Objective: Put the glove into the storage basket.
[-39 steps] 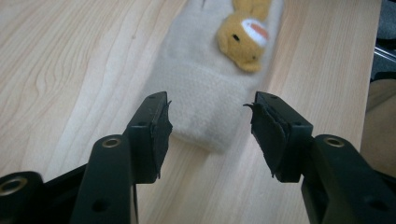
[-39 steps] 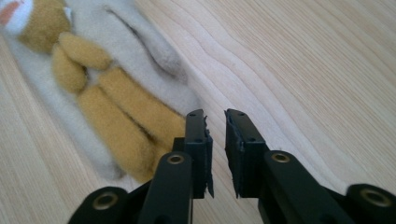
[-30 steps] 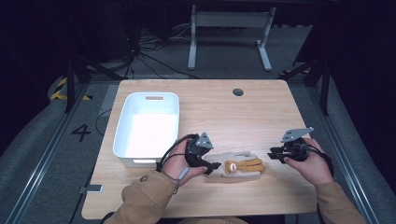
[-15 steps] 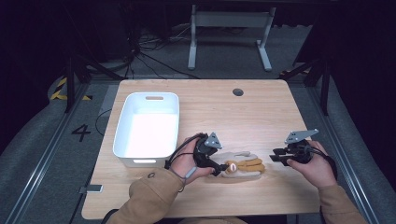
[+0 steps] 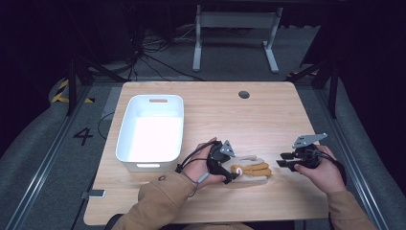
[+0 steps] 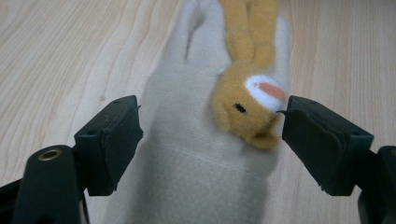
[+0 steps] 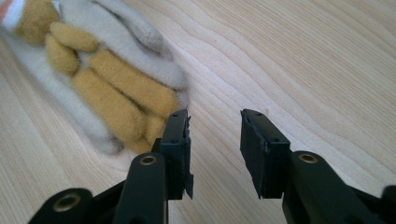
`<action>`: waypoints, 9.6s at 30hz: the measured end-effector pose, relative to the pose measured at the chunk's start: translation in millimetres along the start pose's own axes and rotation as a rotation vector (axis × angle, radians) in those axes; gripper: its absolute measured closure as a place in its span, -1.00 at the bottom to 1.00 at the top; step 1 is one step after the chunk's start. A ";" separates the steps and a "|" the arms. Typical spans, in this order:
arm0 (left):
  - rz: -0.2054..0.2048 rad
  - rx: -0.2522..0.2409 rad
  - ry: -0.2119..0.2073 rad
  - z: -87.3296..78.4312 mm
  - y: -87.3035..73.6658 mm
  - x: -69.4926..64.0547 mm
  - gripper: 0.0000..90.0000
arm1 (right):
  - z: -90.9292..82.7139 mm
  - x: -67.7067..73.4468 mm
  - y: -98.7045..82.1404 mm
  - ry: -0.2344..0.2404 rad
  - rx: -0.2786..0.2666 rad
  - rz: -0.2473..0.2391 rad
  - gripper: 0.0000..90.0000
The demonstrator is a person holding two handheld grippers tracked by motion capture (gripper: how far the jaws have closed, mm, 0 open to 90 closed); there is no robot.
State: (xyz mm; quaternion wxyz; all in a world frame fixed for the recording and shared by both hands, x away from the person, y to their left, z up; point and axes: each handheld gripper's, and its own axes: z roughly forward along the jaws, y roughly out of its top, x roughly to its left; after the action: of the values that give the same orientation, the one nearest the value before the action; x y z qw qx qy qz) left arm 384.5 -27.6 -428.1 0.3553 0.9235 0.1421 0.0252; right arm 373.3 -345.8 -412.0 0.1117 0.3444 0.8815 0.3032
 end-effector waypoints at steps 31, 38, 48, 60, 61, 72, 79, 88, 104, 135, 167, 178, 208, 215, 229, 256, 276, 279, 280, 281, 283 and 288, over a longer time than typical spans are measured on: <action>0.058 0.047 -0.005 38.5 -0.1 -3.3 -0.68 | 5.7 -0.5 -3.0 0.008 -0.002 0.014 0.27; 0.057 0.056 -0.002 41.5 2.2 -0.7 -0.66 | 5.0 -1.7 -3.5 0.004 -0.012 0.015 0.25; 0.082 0.053 0.015 48.3 0.8 -5.2 -0.78 | 6.4 -1.1 -3.9 0.010 -0.012 0.016 0.23; 0.095 -0.059 -0.026 50.6 -7.5 2.7 -0.52 | 6.8 -1.4 -4.0 0.005 -0.017 0.021 0.21; 0.094 -0.065 -0.025 50.5 -8.0 3.0 -0.48 | 6.6 -1.3 -3.9 0.007 -0.018 0.021 0.21; 0.114 -0.079 -0.039 49.4 -8.8 2.5 -0.19 | 8.1 -0.7 -3.9 0.004 -0.019 0.021 0.20; 0.127 -0.090 -0.042 47.8 -10.3 -0.3 0.07 | 7.9 -0.2 -3.6 0.004 -0.023 0.022 0.20; 0.100 -0.096 -0.028 47.0 -11.4 -4.7 0.28 | 6.1 1.0 -2.5 0.008 -0.041 0.017 0.20; -0.082 -0.047 -0.045 28.2 2.2 -6.5 0.36 | -4.7 -7.8 -0.1 -0.012 -0.095 0.038 0.20; -0.395 -0.174 0.137 -87.5 12.0 28.8 0.33 | 15.7 -14.8 21.4 0.034 -0.104 0.030 0.19; -0.632 -0.273 0.405 -174.4 -33.8 74.5 0.32 | 14.2 -10.4 19.6 0.029 -0.100 0.032 0.19; -0.763 -0.285 0.472 -188.7 -60.4 81.7 0.31 | 22.4 -9.0 33.8 0.049 -0.099 0.004 0.19; -0.948 -0.240 0.527 -147.0 -102.1 130.7 0.29 | 25.9 -10.6 30.4 0.056 -0.087 0.015 0.18; -0.958 -0.207 0.540 -133.2 -110.4 137.5 0.28 | 25.1 -10.7 28.3 0.054 -0.085 0.020 0.18; -0.977 -0.155 0.558 -115.2 -121.8 139.3 0.27 | 25.0 -10.0 27.7 0.057 -0.086 0.019 0.16; -1.018 -0.019 0.558 -103.5 -120.3 136.8 -0.46 | 23.4 -10.4 27.7 0.057 -0.098 0.022 0.13; -0.875 -0.114 0.645 -133.0 -100.2 129.0 -0.48 | 23.6 -10.8 27.7 0.055 -0.111 0.021 0.11; -0.869 -0.139 0.647 -138.2 -96.5 125.3 -0.43 | 23.2 -11.2 27.4 0.055 -0.112 0.024 0.11; -0.864 -0.162 0.641 -141.3 -93.0 122.3 -0.43 | 23.1 -11.5 27.2 0.056 -0.110 0.025 0.11; -0.864 -0.162 0.641 -141.3 -93.0 122.3 -0.43 | 23.1 -11.5 27.1 0.056 -0.110 0.025 0.11; -0.851 -0.173 0.644 -144.8 -88.8 118.9 -0.43 | 23.2 -11.6 27.0 0.056 -0.110 0.024 0.11; -0.793 -0.200 0.628 -154.1 -73.8 106.9 -0.43 | 23.2 -11.2 27.0 0.055 -0.111 0.027 0.10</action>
State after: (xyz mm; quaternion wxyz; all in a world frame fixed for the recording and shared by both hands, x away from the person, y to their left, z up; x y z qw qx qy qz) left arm 446.2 154.5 -367.8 0.3645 0.7080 0.5780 0.1783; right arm 405.5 -327.1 -413.9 0.1025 0.3409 0.8614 0.3623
